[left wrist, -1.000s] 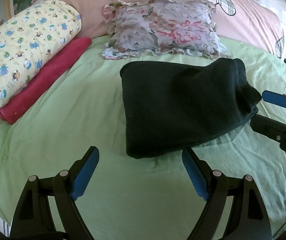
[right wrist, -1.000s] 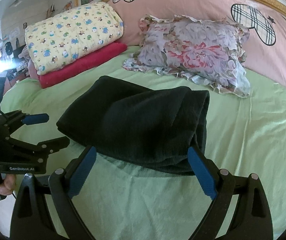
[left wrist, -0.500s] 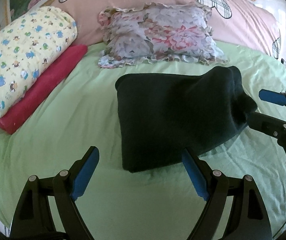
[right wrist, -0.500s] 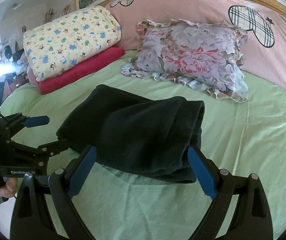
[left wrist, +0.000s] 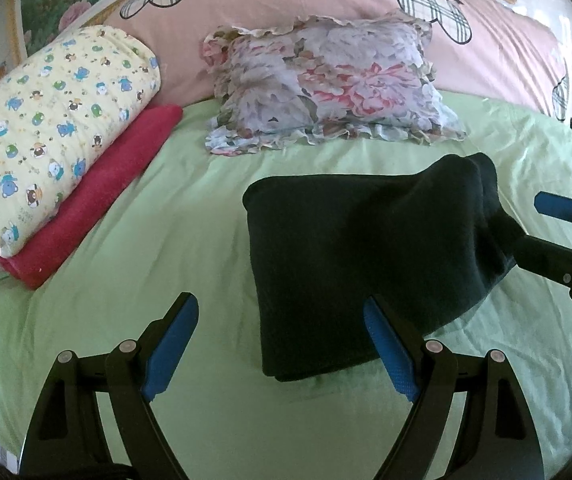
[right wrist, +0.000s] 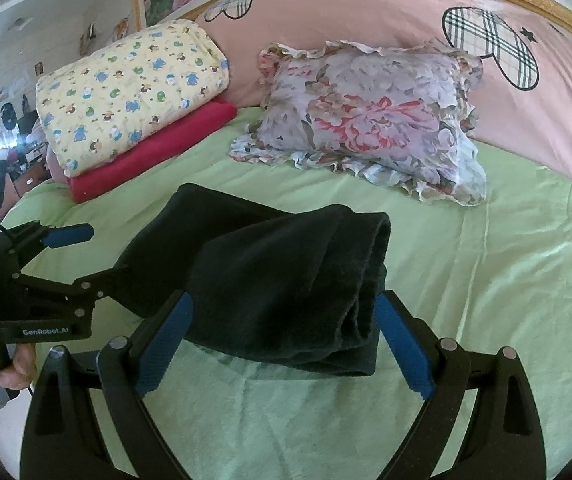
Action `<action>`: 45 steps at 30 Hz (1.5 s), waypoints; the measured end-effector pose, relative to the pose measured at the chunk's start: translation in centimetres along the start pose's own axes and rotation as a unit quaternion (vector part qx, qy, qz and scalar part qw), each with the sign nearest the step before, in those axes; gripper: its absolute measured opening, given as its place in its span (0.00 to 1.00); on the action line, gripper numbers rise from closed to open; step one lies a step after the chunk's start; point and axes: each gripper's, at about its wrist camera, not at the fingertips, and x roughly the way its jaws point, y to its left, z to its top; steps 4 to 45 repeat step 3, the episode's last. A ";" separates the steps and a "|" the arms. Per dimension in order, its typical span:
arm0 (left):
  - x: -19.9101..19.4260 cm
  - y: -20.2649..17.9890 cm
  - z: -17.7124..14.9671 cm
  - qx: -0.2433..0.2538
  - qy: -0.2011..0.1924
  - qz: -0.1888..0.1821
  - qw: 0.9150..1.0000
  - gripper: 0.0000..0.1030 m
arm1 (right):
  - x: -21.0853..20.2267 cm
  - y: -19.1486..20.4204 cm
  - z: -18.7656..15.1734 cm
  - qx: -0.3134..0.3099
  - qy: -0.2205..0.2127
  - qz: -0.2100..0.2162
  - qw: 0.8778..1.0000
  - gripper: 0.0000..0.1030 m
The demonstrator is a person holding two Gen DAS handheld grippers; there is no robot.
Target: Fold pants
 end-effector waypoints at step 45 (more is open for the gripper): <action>-0.1 -0.2 0.1 0.000 0.001 0.002 1.000 0.83 | 0.0 -0.3 0.0 0.007 0.000 0.002 1.000 0.90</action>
